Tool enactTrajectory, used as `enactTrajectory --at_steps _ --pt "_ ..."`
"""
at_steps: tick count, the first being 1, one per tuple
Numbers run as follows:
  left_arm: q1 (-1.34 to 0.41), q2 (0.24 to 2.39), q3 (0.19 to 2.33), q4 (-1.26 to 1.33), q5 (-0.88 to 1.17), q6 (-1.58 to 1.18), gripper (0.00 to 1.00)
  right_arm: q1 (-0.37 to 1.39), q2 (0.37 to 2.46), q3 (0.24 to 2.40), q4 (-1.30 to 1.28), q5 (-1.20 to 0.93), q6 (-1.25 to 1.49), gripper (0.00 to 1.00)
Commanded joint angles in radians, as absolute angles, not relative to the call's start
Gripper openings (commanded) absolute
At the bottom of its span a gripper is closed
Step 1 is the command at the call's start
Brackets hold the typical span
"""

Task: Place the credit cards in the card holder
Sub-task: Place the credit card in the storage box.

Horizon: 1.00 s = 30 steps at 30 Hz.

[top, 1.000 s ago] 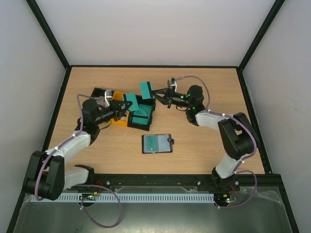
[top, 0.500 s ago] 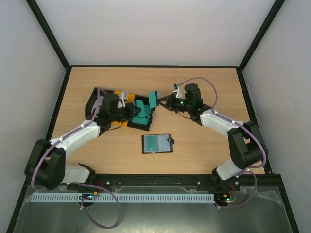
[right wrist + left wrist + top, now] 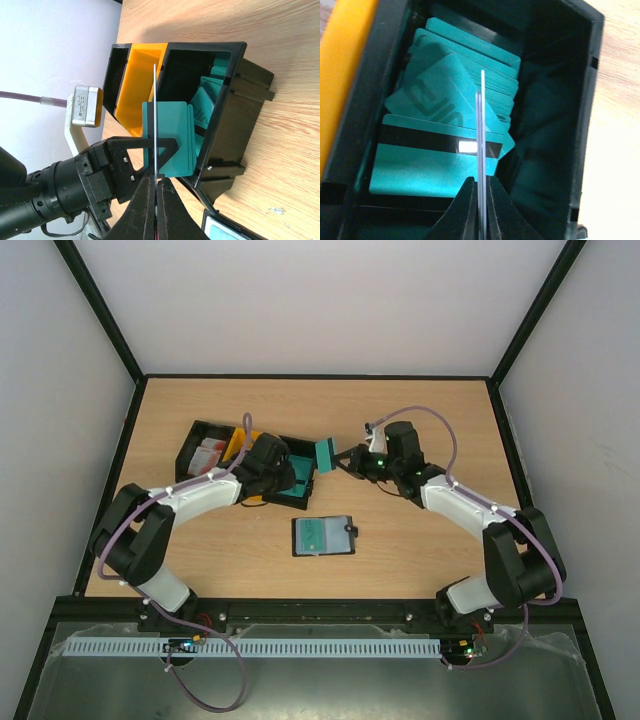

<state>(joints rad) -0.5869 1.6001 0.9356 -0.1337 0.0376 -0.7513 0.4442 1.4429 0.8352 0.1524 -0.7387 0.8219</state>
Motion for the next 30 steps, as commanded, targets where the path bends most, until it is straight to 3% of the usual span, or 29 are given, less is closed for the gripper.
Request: enactTrajectory --at_steps 1,9,13,16,24,30 --pt "-0.597 1.604 0.945 -0.167 -0.007 -0.747 0.1 0.44 1.417 0.809 0.129 -0.725 0.798 0.02" --pt "-0.6 1.501 0.946 -0.233 0.017 -0.732 0.45 0.448 1.401 0.795 0.105 -0.733 0.78 0.02" --pt "-0.603 1.437 0.916 -0.284 -0.003 -0.742 0.48 0.473 1.395 0.788 0.07 -0.709 0.756 0.02" --pt "-0.607 1.392 0.859 -0.308 -0.024 -0.755 0.46 0.496 1.384 0.772 0.056 -0.68 0.752 0.02" --pt "-0.625 1.361 0.702 -0.293 -0.009 -0.784 0.12 0.54 1.353 0.734 0.034 -0.633 0.755 0.02" --pt "-0.642 1.452 0.714 -0.257 -0.051 -0.77 0.09 0.546 1.328 0.715 0.026 -0.614 0.771 0.02"
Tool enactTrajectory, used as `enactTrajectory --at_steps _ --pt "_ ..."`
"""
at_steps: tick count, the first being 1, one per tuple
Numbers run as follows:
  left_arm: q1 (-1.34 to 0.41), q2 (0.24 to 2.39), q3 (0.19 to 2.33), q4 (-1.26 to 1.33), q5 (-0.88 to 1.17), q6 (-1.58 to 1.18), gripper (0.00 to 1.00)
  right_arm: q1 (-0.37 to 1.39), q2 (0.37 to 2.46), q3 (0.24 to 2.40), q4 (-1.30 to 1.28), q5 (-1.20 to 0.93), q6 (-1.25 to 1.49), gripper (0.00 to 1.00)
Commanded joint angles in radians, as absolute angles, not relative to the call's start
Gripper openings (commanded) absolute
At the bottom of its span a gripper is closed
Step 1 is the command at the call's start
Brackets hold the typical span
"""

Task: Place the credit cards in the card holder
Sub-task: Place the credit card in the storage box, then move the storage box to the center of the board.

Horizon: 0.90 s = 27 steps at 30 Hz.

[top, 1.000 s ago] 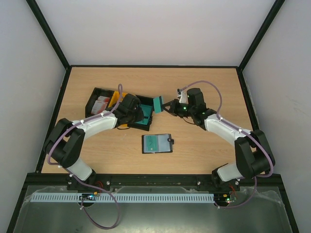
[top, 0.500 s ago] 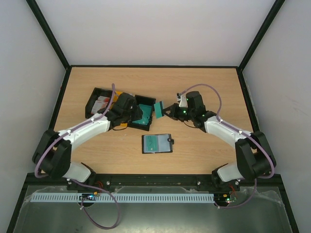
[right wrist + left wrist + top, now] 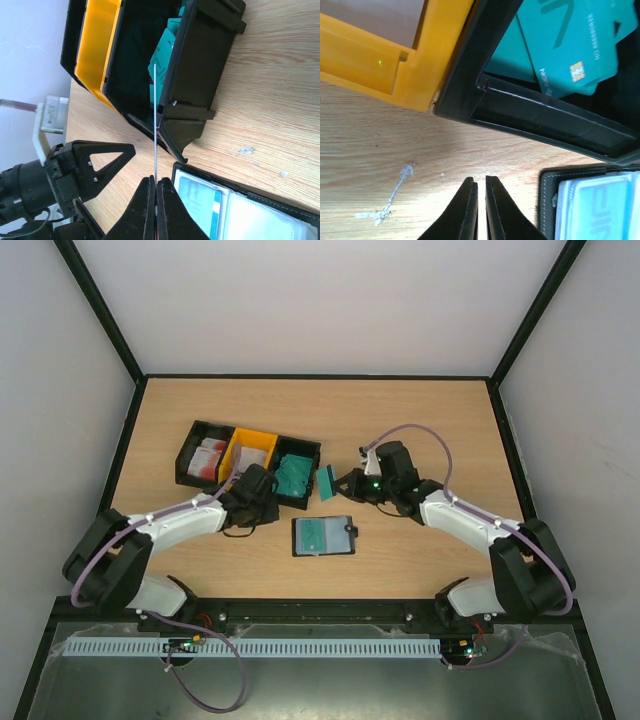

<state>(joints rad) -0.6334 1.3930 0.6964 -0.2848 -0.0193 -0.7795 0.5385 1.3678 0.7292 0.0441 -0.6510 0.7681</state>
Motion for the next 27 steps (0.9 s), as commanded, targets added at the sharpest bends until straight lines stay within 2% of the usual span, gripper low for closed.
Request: enactTrajectory --at_steps 1,15,20,23,27 --pt "-0.643 1.478 0.726 -0.248 -0.05 -0.762 0.09 0.546 1.323 0.715 0.021 -0.606 0.77 0.02" --pt "-0.633 1.731 0.984 -0.182 -0.059 -0.655 0.19 0.546 1.254 0.655 -0.092 -0.51 0.696 0.02" --pt "-0.632 1.742 1.016 -0.131 -0.021 -0.639 0.22 0.546 1.223 0.594 -0.064 -0.519 0.708 0.02" --pt "-0.653 1.67 0.95 -0.055 0.048 -0.667 0.35 0.545 1.195 0.557 0.017 -0.591 0.75 0.02" --pt "-0.709 1.485 0.789 0.074 0.115 -0.754 0.57 0.545 1.144 0.513 0.162 -0.672 0.818 0.02"
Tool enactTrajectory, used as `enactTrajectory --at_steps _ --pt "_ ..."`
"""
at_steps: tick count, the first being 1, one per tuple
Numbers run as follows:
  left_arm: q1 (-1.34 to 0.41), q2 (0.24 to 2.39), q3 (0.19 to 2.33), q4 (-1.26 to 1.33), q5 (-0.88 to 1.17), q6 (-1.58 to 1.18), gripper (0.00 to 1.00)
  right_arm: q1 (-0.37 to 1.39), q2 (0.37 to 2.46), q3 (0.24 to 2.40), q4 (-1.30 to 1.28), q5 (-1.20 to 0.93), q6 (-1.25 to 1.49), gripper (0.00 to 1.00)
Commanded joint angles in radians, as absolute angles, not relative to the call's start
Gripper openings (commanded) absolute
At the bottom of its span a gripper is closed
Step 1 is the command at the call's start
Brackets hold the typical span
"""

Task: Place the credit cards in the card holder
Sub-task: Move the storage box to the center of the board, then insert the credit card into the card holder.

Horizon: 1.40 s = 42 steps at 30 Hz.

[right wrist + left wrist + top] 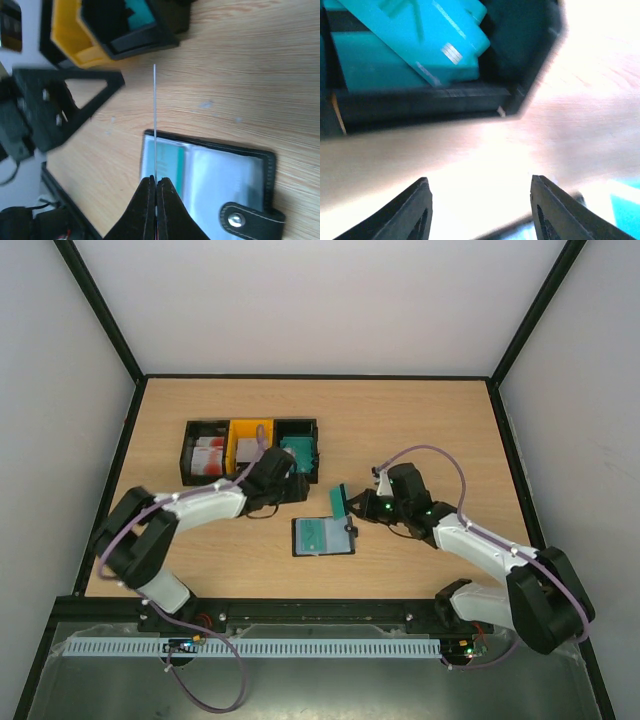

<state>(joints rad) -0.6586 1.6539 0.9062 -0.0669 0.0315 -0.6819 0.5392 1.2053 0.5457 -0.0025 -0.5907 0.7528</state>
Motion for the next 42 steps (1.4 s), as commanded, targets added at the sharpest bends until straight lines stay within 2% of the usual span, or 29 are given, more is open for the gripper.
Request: enactTrajectory --at_steps 1,3,7,10,14,17,22,27,31,35,37,38,40,42 --pt "-0.721 1.435 0.751 0.104 0.12 -0.788 0.61 0.545 1.131 0.501 0.197 -0.683 0.839 0.02" --pt "-0.733 1.333 0.671 0.172 0.137 -0.862 0.7 0.545 1.106 0.48 0.27 -0.71 0.878 0.02" --pt "-0.736 1.157 0.541 0.356 0.211 -1.018 0.81 0.546 1.064 0.431 0.46 -0.796 0.994 0.02" --pt "-0.735 1.11 0.479 0.521 0.318 -1.15 0.83 0.546 1.029 0.398 0.606 -0.847 1.093 0.02" --pt "-0.739 1.162 0.421 0.819 0.456 -1.358 0.82 0.546 0.995 0.366 0.77 -0.901 1.21 0.02" --pt "-0.744 1.209 0.43 0.97 0.507 -1.413 0.8 0.547 0.988 0.359 0.794 -0.92 1.246 0.02" --pt "-0.751 1.248 0.451 1.025 0.514 -1.413 0.62 0.548 0.948 0.354 0.811 -0.915 1.275 0.02" --pt "-0.753 1.25 0.452 1.028 0.505 -1.405 0.33 0.548 0.923 0.349 0.806 -0.908 1.289 0.02" --pt "-0.753 1.246 0.459 1.009 0.511 -1.396 0.14 0.548 0.908 0.337 0.814 -0.895 1.3 0.02" --pt "-0.755 1.232 0.447 0.984 0.51 -1.386 0.03 0.548 0.897 0.33 0.821 -0.881 1.307 0.02" --pt "-0.754 1.22 0.444 0.957 0.503 -1.371 0.02 0.548 0.9 0.327 0.818 -0.882 1.305 0.02" --pt "-0.754 1.214 0.444 0.937 0.499 -1.359 0.03 0.548 0.9 0.325 0.808 -0.876 1.298 0.06" --pt "-0.755 1.195 0.446 0.87 0.481 -1.323 0.02 0.548 0.89 0.329 0.728 -0.843 1.256 0.26" --pt "-0.755 1.166 0.449 0.745 0.441 -1.266 0.02 0.548 0.875 0.343 0.562 -0.792 1.172 0.36"
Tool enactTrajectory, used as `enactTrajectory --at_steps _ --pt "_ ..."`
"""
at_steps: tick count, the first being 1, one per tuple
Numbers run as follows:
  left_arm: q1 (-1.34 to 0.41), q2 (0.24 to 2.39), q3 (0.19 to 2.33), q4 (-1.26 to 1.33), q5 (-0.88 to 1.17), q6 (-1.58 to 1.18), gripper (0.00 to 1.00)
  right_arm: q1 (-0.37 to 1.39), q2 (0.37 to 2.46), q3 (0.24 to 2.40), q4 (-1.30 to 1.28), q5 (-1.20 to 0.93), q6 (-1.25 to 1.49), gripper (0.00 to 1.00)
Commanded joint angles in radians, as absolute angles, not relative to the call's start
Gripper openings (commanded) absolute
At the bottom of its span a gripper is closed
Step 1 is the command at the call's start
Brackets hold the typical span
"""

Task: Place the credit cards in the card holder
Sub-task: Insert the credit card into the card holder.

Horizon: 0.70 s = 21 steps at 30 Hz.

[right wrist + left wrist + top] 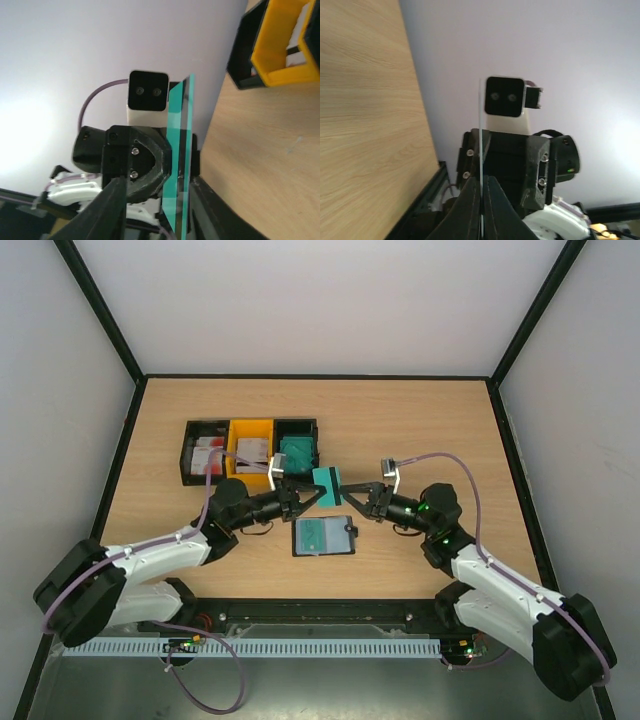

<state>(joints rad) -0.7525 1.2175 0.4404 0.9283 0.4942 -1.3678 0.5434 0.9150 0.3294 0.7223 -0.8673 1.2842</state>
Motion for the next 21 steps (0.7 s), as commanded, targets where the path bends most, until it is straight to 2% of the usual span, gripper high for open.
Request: enactTrajectory --at_steps 1,4,8,15,21 --pt "-0.755 1.15 0.454 0.65 0.41 -1.231 0.02 0.548 0.869 0.356 0.472 -0.764 1.124 0.37" --pt "-0.779 1.119 0.457 0.408 0.286 -1.184 0.02 0.569 0.855 0.398 0.252 -0.627 0.995 0.38" --pt "-0.836 1.137 0.454 0.277 0.21 -1.146 0.03 0.673 0.908 0.463 0.011 -0.371 0.881 0.4" --pt "-0.866 1.265 0.449 0.304 0.209 -1.115 0.02 0.888 1.089 0.604 -0.292 0.026 0.855 0.42" --pt "-0.865 1.38 0.432 0.395 0.24 -1.111 0.03 1.041 1.299 0.721 -0.449 0.185 0.892 0.45"
